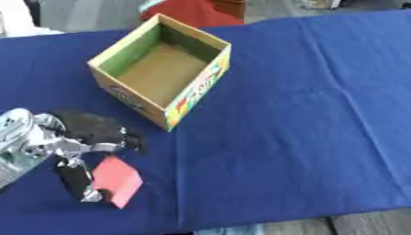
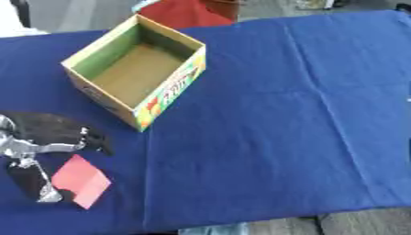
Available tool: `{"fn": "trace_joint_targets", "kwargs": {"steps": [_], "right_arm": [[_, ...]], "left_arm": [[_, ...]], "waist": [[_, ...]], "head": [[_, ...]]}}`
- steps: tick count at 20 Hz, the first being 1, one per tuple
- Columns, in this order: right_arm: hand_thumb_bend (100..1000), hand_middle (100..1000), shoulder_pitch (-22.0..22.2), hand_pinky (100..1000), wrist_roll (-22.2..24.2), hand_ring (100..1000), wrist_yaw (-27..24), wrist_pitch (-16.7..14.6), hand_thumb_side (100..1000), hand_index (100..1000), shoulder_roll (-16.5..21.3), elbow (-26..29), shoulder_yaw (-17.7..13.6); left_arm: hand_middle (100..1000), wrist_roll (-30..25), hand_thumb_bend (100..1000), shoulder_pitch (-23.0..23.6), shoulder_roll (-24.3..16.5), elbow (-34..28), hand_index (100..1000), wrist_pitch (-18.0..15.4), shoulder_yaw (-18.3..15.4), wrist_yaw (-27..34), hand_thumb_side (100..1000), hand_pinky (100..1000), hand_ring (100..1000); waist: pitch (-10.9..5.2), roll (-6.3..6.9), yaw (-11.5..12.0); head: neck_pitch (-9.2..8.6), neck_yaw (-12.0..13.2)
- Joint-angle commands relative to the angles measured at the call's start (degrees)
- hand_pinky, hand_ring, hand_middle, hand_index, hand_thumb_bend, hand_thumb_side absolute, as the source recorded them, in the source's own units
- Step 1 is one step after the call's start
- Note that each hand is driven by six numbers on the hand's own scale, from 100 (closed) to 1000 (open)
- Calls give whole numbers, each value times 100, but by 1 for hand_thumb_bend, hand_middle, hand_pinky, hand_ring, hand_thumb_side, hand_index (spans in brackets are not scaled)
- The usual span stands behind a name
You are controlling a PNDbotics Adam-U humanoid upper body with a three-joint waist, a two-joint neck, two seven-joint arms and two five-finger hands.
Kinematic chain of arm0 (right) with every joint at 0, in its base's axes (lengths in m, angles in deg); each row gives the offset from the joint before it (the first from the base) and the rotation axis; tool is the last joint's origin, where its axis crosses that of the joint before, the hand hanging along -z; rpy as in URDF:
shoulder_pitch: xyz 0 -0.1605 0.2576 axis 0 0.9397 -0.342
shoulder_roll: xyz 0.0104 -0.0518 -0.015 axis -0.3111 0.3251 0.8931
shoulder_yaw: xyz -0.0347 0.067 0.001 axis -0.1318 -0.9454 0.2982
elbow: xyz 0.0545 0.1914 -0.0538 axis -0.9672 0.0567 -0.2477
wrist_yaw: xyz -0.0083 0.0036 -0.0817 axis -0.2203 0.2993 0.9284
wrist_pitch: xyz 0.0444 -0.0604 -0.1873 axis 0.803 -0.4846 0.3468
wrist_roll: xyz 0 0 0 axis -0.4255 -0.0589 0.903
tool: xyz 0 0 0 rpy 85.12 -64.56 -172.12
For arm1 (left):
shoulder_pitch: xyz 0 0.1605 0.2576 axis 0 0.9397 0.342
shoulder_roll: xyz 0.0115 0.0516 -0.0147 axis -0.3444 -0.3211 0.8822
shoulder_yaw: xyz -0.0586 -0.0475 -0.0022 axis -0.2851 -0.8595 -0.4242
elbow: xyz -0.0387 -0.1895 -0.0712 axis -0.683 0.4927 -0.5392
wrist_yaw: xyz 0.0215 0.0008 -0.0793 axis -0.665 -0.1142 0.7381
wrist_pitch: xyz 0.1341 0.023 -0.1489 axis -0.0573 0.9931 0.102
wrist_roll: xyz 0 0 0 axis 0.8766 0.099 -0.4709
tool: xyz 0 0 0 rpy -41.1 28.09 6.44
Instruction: Pick up objects on the table and place them in the box.
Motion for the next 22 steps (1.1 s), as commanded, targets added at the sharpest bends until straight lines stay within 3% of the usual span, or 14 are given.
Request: {"fn": "trace_joint_targets", "kwargs": {"steps": [1,5,7,8,11,13,19,22], "right_arm": [[100,853,-49,684,14,741,-13,12,1000,773,72,116,-37],[100,853,-39,683,16,741,-12,19,1000,772,63,116,-42],[100,853,-39,683,18,741,-12,22,1000,772,55,116,-43],[100,853,-37,683,15,741,-12,23,1000,772,55,116,-47],[100,853,-27,683,4,741,-11,32,1000,772,55,116,-60],[100,854,-21,683,-1,741,-9,36,1000,772,53,116,-65],[100,854,-1,683,-18,741,-4,45,1000,772,48,116,-82],[100,853,7,684,-24,741,1,48,1000,773,64,116,-85]], "left_arm": [[846,12,375,-33,32,118,915,-77,44,-190,143,839,909],[811,24,372,-53,64,73,894,-138,-6,-260,137,799,873],[736,16,350,-53,67,111,867,-145,7,-309,116,652,754],[643,19,287,-48,73,133,833,-147,17,-320,100,528,638],[495,23,101,-28,87,168,697,-111,15,-256,100,373,494],[432,37,100,-21,79,118,620,-72,-28,-183,100,298,434],[349,188,100,15,40,8,528,60,-202,-9,100,210,354],[347,191,100,8,18,-138,533,126,-327,256,100,204,351]], "waist": [[-43,-26,-5],[-38,-22,4],[-33,-20,1],[-30,-21,-1],[-28,-24,-2],[-32,-24,3],[-41,-27,6],[-45,-29,14]], "head": [[-44,7],[-47,6],[-47,7],[-44,7],[-29,6],[-23,3],[-27,2],[-14,-11]]}}
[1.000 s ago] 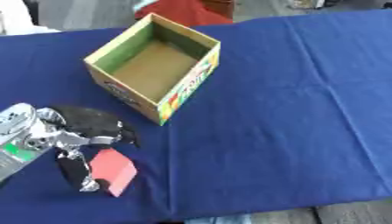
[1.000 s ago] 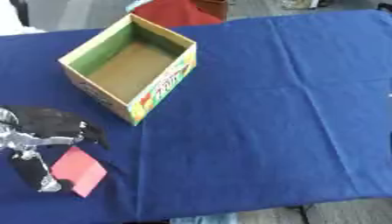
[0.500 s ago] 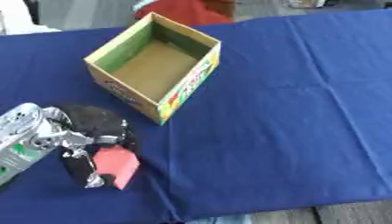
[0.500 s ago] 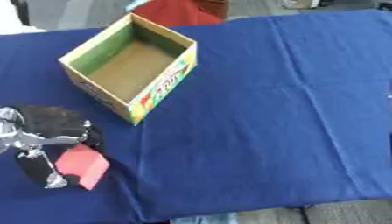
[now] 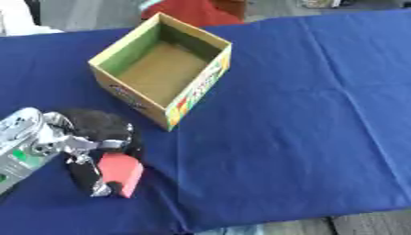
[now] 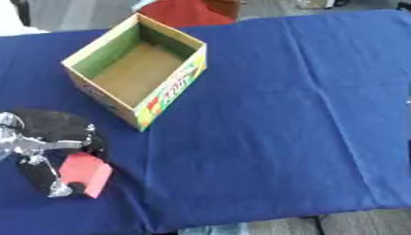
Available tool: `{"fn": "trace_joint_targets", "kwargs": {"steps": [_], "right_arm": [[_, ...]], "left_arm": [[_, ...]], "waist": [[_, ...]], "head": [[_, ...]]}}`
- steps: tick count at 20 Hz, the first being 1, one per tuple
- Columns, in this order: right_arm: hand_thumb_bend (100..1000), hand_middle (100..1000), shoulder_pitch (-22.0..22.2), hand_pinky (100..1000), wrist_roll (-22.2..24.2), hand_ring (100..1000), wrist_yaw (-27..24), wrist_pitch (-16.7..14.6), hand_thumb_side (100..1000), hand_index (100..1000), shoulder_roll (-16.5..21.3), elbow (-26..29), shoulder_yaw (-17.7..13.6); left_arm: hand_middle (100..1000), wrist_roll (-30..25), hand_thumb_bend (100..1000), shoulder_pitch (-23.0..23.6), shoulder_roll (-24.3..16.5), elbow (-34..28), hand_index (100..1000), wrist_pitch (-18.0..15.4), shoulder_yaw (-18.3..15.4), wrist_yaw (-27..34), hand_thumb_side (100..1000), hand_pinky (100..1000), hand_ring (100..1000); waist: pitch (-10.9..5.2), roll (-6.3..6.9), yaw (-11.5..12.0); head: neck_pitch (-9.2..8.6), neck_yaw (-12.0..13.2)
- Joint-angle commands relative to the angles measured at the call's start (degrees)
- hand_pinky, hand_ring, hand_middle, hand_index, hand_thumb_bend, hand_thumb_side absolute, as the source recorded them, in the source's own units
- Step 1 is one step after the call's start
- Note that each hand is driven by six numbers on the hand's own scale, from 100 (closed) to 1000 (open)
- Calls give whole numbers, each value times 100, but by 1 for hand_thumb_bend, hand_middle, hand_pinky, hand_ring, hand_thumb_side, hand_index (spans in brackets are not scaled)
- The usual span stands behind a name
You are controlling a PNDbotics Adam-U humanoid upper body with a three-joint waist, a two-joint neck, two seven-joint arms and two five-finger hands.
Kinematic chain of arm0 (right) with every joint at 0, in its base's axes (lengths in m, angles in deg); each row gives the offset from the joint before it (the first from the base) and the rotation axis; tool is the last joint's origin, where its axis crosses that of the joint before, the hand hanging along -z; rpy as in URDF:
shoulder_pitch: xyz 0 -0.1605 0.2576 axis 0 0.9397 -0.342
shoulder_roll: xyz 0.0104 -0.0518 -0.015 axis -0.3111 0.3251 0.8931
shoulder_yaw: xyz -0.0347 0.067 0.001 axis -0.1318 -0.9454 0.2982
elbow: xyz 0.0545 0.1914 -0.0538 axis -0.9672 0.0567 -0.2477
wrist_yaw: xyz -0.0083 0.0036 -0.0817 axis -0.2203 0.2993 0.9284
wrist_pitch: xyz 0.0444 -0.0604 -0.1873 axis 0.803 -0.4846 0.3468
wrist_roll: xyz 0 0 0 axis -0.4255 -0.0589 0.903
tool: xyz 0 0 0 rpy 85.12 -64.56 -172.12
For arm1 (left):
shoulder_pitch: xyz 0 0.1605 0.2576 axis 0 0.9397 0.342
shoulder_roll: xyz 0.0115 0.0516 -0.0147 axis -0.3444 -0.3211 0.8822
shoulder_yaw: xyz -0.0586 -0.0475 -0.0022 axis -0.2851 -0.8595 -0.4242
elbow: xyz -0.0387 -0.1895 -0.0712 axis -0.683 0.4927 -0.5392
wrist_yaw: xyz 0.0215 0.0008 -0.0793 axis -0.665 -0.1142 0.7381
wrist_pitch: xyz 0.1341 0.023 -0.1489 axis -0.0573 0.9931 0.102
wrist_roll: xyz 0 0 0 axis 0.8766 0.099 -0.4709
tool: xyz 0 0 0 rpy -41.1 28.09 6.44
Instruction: Pick up objects on the table and place them in the box.
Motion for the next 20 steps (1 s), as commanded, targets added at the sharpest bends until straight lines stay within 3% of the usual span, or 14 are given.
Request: {"fn": "trace_joint_targets", "kwargs": {"steps": [1,8,20], "right_arm": [[100,853,-34,684,-16,741,14,3,1000,773,114,116,-50],[100,851,-28,685,-27,741,25,-2,1000,773,150,116,-55],[100,851,-44,685,-30,741,24,-4,1000,774,169,116,-52]], "left_arm": [[346,-18,100,-74,-144,-234,533,79,-199,297,103,201,350],[345,-149,100,-366,-451,-650,531,180,-725,957,100,189,346],[326,-34,100,-858,-403,-655,508,230,-1144,917,100,158,321]], "waist": [[-72,-9,6],[-115,23,47],[-95,34,46]], "head": [[-6,-12],[-15,-51],[-9,-99]]}}
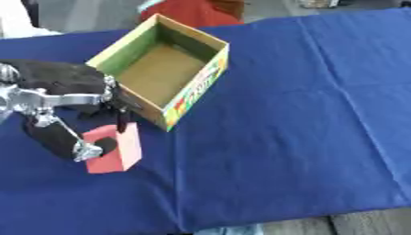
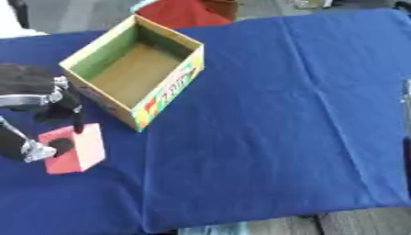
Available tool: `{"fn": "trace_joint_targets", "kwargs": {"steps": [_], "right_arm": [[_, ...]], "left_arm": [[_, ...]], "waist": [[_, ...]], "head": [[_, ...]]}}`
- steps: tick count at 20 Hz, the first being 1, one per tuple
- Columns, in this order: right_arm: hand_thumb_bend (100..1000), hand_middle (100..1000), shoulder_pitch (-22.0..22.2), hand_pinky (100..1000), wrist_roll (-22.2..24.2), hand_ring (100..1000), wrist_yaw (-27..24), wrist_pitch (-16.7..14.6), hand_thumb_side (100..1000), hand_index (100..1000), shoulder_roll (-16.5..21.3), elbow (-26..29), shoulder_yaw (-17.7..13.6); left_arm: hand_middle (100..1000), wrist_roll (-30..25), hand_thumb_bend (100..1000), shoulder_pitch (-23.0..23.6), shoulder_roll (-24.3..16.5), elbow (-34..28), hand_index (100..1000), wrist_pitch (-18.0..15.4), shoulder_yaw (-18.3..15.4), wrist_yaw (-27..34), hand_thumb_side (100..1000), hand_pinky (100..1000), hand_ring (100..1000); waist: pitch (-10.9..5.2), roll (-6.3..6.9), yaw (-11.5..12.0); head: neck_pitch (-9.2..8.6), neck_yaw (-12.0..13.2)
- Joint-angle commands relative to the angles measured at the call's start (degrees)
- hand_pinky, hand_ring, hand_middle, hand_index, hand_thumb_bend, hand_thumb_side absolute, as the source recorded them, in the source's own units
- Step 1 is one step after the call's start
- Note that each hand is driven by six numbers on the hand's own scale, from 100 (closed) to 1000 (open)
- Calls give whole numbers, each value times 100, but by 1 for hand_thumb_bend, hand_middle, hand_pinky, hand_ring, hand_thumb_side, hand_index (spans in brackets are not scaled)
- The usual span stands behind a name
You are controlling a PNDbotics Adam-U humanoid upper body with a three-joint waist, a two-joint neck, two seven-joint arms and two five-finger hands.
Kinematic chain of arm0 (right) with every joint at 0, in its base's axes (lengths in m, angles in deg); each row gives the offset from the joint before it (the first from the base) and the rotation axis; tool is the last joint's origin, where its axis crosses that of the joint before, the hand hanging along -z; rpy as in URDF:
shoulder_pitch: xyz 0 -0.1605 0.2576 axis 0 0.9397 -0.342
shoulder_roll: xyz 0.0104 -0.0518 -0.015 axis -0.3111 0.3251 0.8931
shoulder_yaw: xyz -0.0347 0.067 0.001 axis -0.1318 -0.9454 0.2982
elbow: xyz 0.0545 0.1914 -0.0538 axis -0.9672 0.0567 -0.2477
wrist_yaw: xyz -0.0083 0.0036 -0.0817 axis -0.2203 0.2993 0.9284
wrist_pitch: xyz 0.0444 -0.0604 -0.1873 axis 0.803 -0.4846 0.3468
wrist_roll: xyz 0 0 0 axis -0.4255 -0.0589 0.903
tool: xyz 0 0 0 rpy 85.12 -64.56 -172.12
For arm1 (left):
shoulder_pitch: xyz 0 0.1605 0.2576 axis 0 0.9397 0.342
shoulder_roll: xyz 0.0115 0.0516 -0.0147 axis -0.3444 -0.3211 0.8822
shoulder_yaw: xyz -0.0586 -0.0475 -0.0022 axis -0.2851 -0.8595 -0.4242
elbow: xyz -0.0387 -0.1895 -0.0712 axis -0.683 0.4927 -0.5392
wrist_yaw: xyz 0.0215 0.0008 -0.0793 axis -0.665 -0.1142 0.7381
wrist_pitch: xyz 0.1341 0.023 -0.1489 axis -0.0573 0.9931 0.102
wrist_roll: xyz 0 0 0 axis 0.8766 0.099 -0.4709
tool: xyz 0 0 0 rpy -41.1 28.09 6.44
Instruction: Pick up objects on the table and place them in the box.
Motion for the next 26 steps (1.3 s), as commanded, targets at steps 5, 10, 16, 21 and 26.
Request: {"fn": "trace_joint_targets", "kwargs": {"steps": [5,10,16,21,26], "right_arm": [[100,851,-79,685,-3,741,15,3,1000,774,163,116,-38],[100,853,-84,684,14,741,3,7,1000,773,144,116,-30],[100,853,-130,683,47,741,-24,1,1000,773,100,116,-5],[100,853,-179,683,60,741,-44,-13,1000,773,63,116,-3],[100,854,-236,682,66,741,-65,-23,1000,773,18,116,0]], "left_arm": [[318,110,100,-708,204,197,502,168,-305,-181,100,136,309],[323,364,100,-1243,636,929,505,-8,-399,-711,100,141,312],[319,874,100,-1813,1398,2209,506,-364,-465,-1470,100,131,307],[320,1357,100,-2147,2004,3331,509,-715,-557,-2197,100,131,307],[318,1873,100,-2250,2490,4290,512,-938,-696,-2837,100,130,305]], "waist": [[-72,-14,12],[-49,-9,-5],[4,-33,-52],[78,-79,-105],[162,-117,-151]], "head": [[-18,43],[-62,88],[-189,162],[-331,248],[-455,328]]}}
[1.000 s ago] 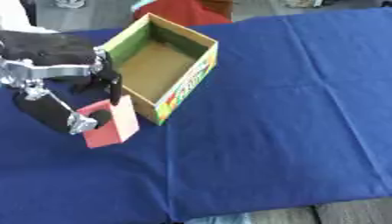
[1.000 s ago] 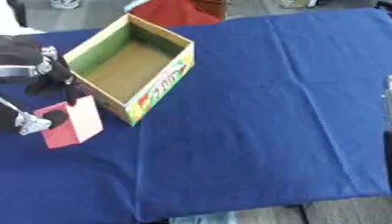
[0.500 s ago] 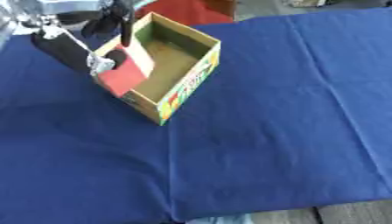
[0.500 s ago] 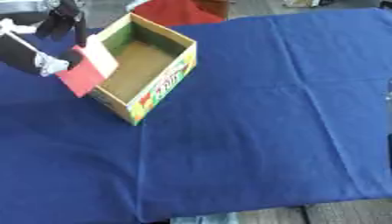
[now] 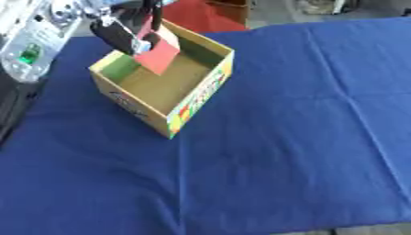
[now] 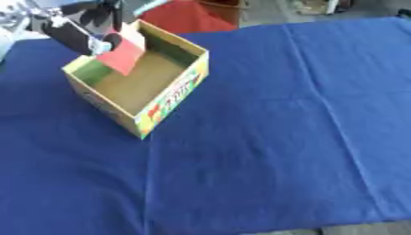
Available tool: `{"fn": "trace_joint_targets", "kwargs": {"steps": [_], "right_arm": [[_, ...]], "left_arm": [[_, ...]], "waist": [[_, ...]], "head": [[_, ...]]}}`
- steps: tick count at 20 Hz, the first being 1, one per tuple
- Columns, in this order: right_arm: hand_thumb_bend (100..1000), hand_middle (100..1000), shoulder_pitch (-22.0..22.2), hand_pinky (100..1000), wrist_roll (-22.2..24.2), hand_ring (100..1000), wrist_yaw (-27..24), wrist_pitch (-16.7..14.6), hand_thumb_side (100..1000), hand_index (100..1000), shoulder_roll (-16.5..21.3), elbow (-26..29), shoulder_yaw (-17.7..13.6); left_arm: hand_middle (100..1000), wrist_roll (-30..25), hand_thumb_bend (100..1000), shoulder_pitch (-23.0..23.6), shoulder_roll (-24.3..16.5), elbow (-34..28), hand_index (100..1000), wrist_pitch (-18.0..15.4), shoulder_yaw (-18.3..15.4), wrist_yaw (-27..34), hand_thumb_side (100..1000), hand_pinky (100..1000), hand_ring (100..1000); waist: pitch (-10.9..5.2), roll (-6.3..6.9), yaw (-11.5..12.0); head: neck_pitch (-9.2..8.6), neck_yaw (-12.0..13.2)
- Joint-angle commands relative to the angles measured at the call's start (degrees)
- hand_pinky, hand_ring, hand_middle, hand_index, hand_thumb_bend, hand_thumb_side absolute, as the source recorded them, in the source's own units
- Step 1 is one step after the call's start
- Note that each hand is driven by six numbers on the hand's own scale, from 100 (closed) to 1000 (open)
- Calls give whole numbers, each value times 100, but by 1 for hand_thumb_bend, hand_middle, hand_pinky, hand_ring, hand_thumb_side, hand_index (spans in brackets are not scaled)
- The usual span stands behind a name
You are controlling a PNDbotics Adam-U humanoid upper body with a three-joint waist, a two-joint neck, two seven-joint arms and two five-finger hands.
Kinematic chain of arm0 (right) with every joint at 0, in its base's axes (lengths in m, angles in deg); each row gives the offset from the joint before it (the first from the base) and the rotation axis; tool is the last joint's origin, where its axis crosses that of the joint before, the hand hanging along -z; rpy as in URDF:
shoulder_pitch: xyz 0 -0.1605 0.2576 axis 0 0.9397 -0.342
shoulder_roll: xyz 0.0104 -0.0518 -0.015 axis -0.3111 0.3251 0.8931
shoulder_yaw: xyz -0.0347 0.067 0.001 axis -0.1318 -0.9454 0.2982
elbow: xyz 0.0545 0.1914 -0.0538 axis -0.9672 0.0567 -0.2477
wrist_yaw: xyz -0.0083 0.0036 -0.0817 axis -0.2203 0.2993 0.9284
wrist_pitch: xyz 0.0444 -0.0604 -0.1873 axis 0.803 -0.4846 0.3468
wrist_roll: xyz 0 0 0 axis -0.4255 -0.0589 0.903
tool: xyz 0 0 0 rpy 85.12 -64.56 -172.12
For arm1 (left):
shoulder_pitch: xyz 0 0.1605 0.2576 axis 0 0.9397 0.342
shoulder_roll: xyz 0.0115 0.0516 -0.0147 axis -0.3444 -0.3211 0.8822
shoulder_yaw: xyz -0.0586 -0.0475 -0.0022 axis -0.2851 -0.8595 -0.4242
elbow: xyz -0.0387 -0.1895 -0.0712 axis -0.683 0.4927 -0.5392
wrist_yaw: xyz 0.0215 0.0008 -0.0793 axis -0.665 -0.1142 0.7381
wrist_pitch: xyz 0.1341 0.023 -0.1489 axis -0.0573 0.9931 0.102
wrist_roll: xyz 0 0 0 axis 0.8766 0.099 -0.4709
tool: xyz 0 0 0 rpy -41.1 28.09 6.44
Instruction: Pick up objects on the table and place them in the box.
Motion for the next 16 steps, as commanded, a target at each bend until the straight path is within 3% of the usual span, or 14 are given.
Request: {"fn": "trace_joint_targets", "kwargs": {"steps": [1,11,15,16], "right_arm": [[100,854,-94,682,19,741,-39,-14,1000,773,41,116,-5],[100,855,-129,681,20,741,-55,-18,1000,773,-16,116,-16],[100,855,-127,682,17,741,-52,-17,1000,773,-22,116,-21],[100,855,-125,682,14,741,-52,-16,1000,773,-23,116,-24]], "left_arm": [[318,342,100,-151,219,504,513,-114,-186,-360,100,130,304],[339,1171,100,-25,682,1476,534,-354,-342,-1049,100,164,323],[433,1351,100,28,723,1551,609,-347,-354,-1085,100,348,426],[502,1374,100,42,726,1561,659,-334,-358,-1088,100,437,493]], "waist": [[-68,-29,-12],[16,-77,-46],[17,-86,-44],[16,-88,-44]], "head": [[-118,61],[-152,94],[-138,92],[-134,89]]}}
